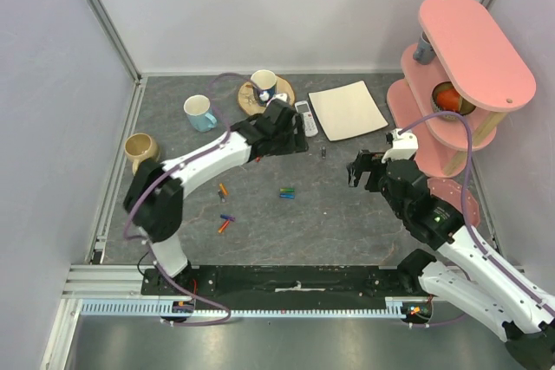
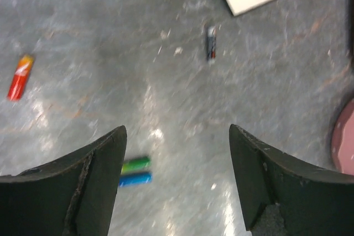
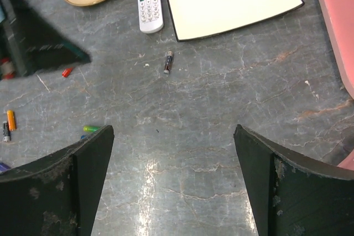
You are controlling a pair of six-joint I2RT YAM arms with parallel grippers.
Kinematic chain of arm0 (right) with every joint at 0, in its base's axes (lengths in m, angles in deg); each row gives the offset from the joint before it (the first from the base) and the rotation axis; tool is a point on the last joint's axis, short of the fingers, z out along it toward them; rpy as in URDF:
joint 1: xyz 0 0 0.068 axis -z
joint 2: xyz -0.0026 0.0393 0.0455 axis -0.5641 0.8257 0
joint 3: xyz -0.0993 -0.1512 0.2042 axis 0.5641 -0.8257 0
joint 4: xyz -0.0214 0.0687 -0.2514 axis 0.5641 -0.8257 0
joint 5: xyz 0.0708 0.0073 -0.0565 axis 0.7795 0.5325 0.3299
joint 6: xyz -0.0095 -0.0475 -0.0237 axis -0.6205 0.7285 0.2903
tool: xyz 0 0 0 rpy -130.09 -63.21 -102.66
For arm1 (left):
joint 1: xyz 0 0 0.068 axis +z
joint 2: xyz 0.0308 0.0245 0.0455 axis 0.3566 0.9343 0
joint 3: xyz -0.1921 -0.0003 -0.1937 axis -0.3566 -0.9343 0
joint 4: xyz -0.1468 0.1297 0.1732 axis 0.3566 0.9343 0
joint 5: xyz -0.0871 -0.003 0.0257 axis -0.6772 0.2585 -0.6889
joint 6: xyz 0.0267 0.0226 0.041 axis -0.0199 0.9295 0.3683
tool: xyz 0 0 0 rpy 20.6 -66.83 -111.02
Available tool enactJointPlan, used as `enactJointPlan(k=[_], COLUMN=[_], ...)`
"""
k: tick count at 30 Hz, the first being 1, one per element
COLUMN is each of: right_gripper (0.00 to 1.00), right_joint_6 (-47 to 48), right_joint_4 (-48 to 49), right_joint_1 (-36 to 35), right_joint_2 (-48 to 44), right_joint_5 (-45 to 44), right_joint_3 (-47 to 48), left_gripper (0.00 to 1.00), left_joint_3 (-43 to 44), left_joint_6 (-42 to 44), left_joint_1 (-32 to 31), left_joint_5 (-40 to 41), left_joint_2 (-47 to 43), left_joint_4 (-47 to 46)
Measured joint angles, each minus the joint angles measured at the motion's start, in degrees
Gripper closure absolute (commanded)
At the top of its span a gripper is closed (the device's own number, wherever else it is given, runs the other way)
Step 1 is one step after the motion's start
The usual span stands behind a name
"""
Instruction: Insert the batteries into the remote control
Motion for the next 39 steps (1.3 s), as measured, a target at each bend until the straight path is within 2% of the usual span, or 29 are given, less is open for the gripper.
enactJointPlan(k=[4, 8, 17, 25, 29, 39], right_gripper=[0.02, 0.02, 0.02, 0.02, 0.02, 0.02], right_joint_6=[-1.01, -1.62, -2.51, -3.87, -4.55, -5.16], right_joint_4=[-0.94, -1.01, -1.11, -1.05, -1.05, -0.72], right_joint_1=[0.00, 0.00, 0.00, 0.00, 0.00, 0.00], right_joint_2=[0.24, 0.31, 1.01, 1.60, 1.51, 1.62], right_joint_5=[0.52, 1.49, 2.69, 4.15, 4.79, 4.76], right_joint_3=[0.00, 0.00, -0.02, -0.02, -0.04, -0.81], left_gripper=[0.21, 0.15, 0.20, 0.22, 0.20, 0.19], left_joint_3=[10.51, 19.19, 38.86, 40.76, 40.76, 44.41], left_joint_6=[-1.62, -2.91, -3.63, -4.48, -4.72, -4.98], left_joint_1=[0.00, 0.02, 0.96, 4.55, 6.12, 5.75], left_joint_5=[1.53, 3.74, 7.93, 7.91, 7.48, 5.29], left_joint_2=[10.71, 18.38, 32.87, 37.55, 38.84, 40.65], left_joint_4=[0.13, 2.32, 8.85, 11.06, 10.86, 9.11])
